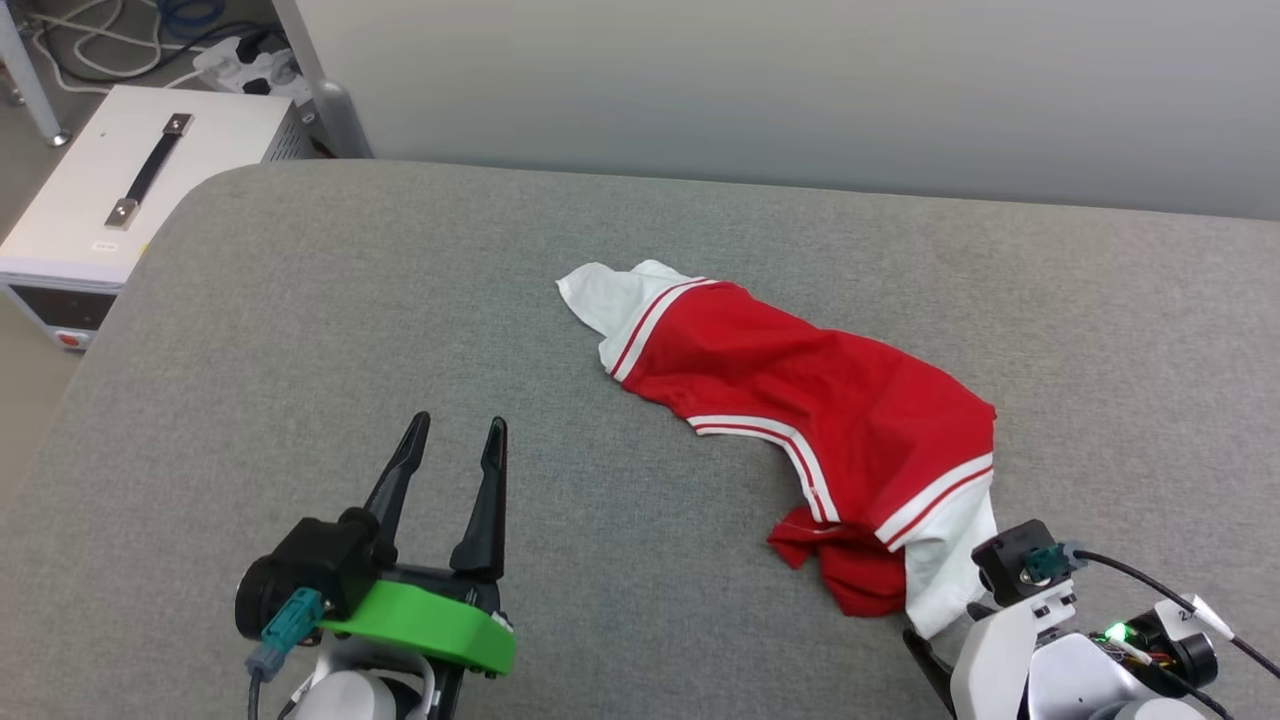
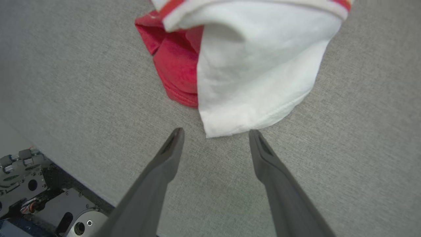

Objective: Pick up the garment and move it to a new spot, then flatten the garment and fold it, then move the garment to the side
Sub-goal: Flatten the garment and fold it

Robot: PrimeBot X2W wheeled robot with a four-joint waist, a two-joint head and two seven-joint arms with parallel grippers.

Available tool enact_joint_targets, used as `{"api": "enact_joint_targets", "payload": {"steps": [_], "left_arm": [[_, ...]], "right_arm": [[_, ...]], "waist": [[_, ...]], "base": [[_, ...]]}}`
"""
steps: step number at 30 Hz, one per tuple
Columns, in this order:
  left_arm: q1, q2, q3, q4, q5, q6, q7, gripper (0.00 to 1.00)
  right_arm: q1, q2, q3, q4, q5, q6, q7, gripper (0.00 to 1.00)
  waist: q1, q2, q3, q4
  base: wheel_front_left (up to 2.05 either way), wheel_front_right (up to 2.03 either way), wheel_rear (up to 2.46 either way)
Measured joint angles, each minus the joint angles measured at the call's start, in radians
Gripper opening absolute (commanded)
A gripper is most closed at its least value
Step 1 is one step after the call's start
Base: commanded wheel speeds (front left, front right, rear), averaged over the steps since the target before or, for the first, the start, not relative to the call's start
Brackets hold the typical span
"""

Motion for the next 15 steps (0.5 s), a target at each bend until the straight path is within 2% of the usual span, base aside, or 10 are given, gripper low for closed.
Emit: {"api": "enact_joint_targets", "payload": {"steps": [12,13,14,15], "left_arm": [[-0.042,0.0,-0.022,0.015,-0.002,-0.002,0.0,1.0],[-0.044,0.0,-0.022,0.016,-0.002,-0.002,0.0,1.0],[-0.045,0.0,-0.022,0.017,-0.002,-0.002,0.0,1.0],[-0.045,0.0,-0.022,0.018,-0.002,-0.002,0.0,1.0]], "right_arm": [[-0.08,-0.031,0.06,0.134,-0.04,0.0,-0.016,1.0],[-0.081,-0.031,0.062,0.143,-0.038,0.0,-0.015,0.73],[-0.081,-0.031,0.063,0.152,-0.037,0.0,-0.013,0.4],[-0.081,-0.033,0.065,0.159,-0.036,0.0,-0.011,0.15]], "waist": [[0.0,0.0,0.08,0.062],[0.0001,0.0,0.083,0.065],[0.0,0.0,0.085,0.067],[0.0001,0.0,0.086,0.069]], "base": [[0.0,0.0,0.0],[0.0,0.0,0.0],[0.0,0.0,0.0],[0.0,0.0,0.0]]}}
